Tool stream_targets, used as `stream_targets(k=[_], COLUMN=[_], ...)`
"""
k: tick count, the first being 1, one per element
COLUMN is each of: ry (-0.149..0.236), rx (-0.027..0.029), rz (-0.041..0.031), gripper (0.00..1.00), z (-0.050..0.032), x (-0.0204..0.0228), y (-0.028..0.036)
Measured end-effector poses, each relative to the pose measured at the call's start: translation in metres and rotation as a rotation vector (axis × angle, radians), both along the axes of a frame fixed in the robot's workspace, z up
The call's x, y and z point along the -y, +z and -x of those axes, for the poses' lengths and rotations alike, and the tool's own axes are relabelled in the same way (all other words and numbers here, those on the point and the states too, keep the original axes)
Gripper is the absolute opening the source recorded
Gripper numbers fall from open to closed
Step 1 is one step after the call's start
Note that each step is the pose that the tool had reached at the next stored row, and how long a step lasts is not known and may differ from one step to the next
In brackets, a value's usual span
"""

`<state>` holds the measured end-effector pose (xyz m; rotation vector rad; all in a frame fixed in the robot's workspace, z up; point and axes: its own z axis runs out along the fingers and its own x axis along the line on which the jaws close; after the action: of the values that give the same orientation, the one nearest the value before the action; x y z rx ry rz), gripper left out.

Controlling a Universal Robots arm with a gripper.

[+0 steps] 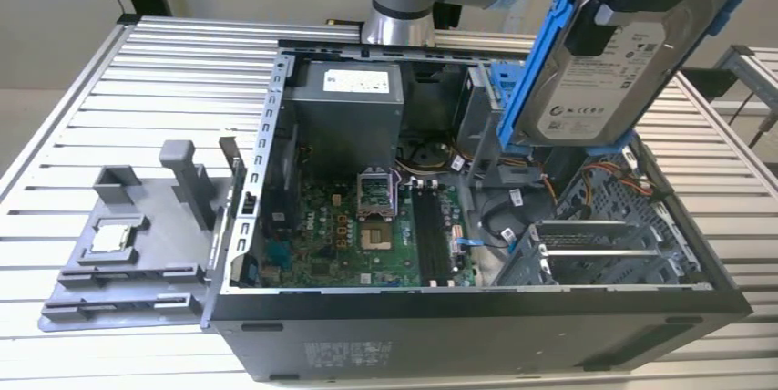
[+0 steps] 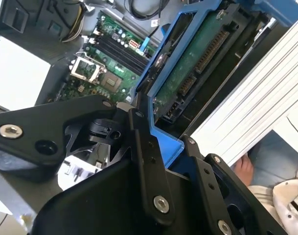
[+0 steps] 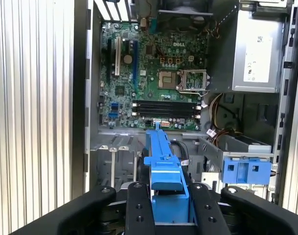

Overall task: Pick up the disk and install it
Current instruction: 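Pick up the disk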

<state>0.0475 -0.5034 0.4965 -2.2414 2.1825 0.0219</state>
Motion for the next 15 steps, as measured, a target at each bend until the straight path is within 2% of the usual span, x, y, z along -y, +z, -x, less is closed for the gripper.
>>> stream_targets(k=[3,9,15], ry=[0.000,-0.010,-0.012], rx=[0.0000,-0.0008,-0.0018], rz=[-0.0001,-0.0002,-0.0001], gripper=[0.00,0.00,0.00], z=[-0.0062,-0.0076,-0.0078], x=[0.0028,0.0096,0.0103], y=[-0.0020,-0.0032,-0.0033])
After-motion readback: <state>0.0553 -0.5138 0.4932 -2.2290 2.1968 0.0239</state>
